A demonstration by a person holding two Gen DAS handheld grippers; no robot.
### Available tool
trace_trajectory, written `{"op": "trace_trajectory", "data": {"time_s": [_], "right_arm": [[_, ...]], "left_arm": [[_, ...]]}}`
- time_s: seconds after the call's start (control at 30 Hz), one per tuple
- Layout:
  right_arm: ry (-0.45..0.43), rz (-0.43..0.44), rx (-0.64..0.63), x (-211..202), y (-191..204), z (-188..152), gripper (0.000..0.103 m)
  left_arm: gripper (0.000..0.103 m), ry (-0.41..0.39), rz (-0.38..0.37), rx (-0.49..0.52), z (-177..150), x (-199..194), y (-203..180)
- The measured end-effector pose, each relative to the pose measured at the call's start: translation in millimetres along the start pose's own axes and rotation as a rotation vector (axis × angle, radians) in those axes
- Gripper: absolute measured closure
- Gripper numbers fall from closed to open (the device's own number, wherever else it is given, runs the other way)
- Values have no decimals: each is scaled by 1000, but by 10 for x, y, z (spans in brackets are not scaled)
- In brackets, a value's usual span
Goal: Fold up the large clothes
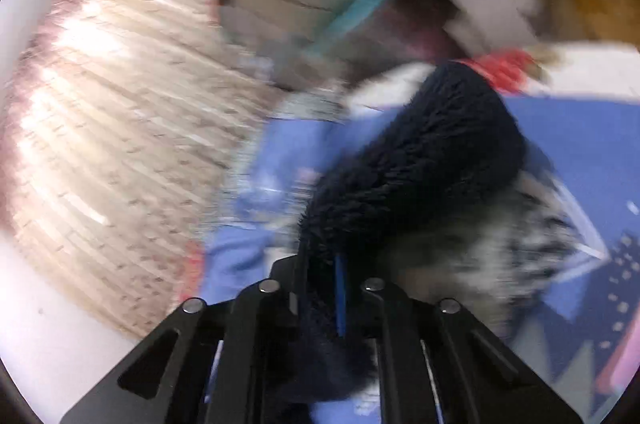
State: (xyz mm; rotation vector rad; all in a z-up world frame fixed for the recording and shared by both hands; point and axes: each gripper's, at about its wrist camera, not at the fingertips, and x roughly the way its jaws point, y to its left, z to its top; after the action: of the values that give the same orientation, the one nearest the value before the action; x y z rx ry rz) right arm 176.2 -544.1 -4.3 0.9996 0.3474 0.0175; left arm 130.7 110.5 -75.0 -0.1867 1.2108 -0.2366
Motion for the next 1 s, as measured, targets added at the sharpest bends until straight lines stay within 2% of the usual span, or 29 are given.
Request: {"op": "trace_trajectory", "data": {"time_s": [0.1, 0.23, 0.33, 0.4, 0.43, 0.47, 0.53, 0.6, 0.67, 0.73, 0.8, 0.87, 0.93, 0.97, 1.0], "right_arm": [[46, 65, -193, 134, 834, -121, 72], [149, 169, -447, 486, 2014, -591, 72], [265, 232, -663, 880, 2848, -1274, 73], [366, 259, -802, 1167, 3273, -1901, 73], [414, 263, -856, 1298, 3394, -2193, 73], [473, 254, -948, 1460, 3521, -2636, 73], [544, 220, -1095, 1672, 3608, -3323, 73], [635, 175, -1174, 1841, 3506, -3984, 73], [719, 122, -1326, 1962, 3271, -4702, 72], [807, 74, -1468, 2001, 3018, -5150, 66], [774, 104, -1542, 1820, 2875, -5270, 60], [799, 184, -1484, 1631, 2849, -5102, 54], [854, 260, -1355, 1420, 2826, -4714, 47], [841, 280, -1326, 1327, 2864, -4542, 44], [790, 300, -1297, 1201, 2915, -4322, 41]], "left_arm": [[51, -33, -29, -22, -97, -194, 118], [51, -80, -76, -63, -216, -427, 325], [51, -127, -94, -90, -341, -656, 529], [51, -146, -96, -115, -430, -767, 656], [51, -154, -95, -136, -484, -819, 749], [51, -158, -92, -156, -530, -855, 814], [51, -161, -88, -190, -623, -897, 982], [51, -160, -80, -223, -708, -923, 1132], [51, -143, -76, -259, -786, -891, 1252], [51, -121, -77, -279, -826, -867, 1320], [51, -115, -76, -275, -818, -867, 1332], [51, -122, -66, -253, -718, -882, 1325], [51, -133, -58, -233, -554, -886, 1310], [51, -143, -54, -221, -411, -884, 1301], [51, -155, -53, -210, -277, -884, 1278]]}}
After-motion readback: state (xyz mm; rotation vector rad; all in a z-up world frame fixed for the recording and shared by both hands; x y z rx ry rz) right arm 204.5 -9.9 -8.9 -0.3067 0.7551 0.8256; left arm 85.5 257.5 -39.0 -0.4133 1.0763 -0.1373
